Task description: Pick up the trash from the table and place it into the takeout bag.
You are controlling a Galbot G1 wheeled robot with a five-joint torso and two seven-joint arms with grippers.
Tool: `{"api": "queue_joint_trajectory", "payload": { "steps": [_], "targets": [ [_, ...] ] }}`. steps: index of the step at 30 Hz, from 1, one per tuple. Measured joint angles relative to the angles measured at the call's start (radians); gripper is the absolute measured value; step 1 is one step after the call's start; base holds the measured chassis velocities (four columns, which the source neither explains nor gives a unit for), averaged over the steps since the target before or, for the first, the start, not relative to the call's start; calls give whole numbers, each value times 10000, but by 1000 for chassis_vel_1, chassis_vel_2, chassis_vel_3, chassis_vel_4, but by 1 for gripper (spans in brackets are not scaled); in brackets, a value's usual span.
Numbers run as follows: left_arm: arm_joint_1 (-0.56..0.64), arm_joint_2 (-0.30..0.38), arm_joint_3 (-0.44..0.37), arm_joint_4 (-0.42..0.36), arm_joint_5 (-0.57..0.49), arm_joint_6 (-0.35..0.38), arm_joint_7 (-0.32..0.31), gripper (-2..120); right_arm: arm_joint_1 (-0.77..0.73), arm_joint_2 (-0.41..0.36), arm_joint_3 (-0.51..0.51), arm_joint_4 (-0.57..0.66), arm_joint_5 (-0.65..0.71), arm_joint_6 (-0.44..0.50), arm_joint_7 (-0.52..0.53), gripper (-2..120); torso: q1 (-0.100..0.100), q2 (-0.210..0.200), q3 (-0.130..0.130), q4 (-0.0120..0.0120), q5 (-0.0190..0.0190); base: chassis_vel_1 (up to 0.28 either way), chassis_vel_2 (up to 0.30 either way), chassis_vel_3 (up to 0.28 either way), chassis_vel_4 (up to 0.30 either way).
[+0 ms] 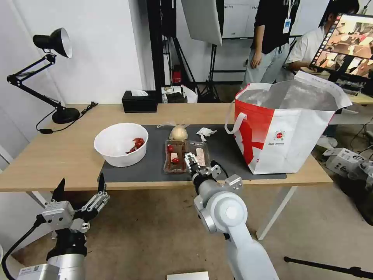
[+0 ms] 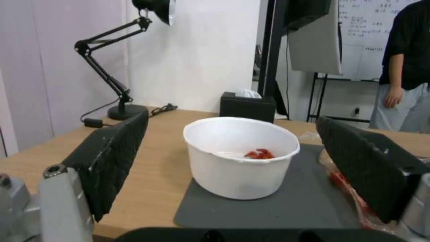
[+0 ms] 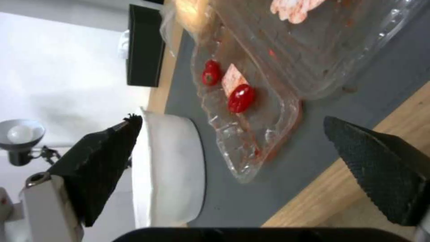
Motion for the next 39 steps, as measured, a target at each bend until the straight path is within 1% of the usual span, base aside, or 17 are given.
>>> {"api": "queue_joint_trajectory", "payload": {
  "steps": [18, 28, 29, 30, 31, 34, 35, 37, 38, 39],
  "targets": [
    [-6, 2, -18, 0, -10, -75, 8, 100, 443, 8, 540, -661, 797, 235, 251, 100, 0, 0, 0, 0, 0, 0, 0, 0, 0],
    [12, -9, -10, 0, 55, -205, 14, 100, 604, 0, 731, -957, 651, 226, 112, 100, 0, 0, 0, 0, 0, 0, 0, 0, 0],
    [16, -17, -5, 0, 69, -224, 15, 100, 607, -2, 715, -1024, 366, 183, -64, 100, 0, 0, 0, 0, 0, 0, 0, 0, 0],
    [20, -28, 3, 0, 87, -244, 16, 100, 593, -7, 643, -1102, -284, 59, -410, 100, 1, 0, 0, -1, 0, 0, 0, 0, 0],
    [20, -28, 3, 0, 87, -244, 16, 100, 593, -7, 643, -1102, -284, 59, -410, 100, 1, 0, 0, -1, 0, 0, 0, 0, 0],
    [24, -43, 13, 0, 100, -289, 19, 100, 505, -12, 238, -1220, -2356, -237, -1487, 100, 0, 0, 1, -1, 0, 0, 0, 0, 0],
    [24, -43, 13, 0, 100, -289, 19, 100, 505, -12, 238, -1220, -2356, -237, -1487, 100, 0, 0, 1, -1, 0, 0, 0, 0, 0],
    [25, -50, 14, 0, 104, -329, 19, 100, 465, -16, -193, -1232, -3561, -594, -2248, 100, 0, 1, 0, 0, 0, 0, 0, 0, 0],
    [25, -50, 14, 0, 104, -329, 19, 100, 465, -16, -193, -1232, -3561, -594, -2248, 100, 0, 1, 0, 0, 0, 0, 0, 0, 0],
    [26, -55, 14, 0, 105, -361, 19, 100, 456, -21, -400, -1302, -4336, -746, -2653, 100, 0, 0, 0, 1, 0, 0, 0, 0, 0]
  ]
}}
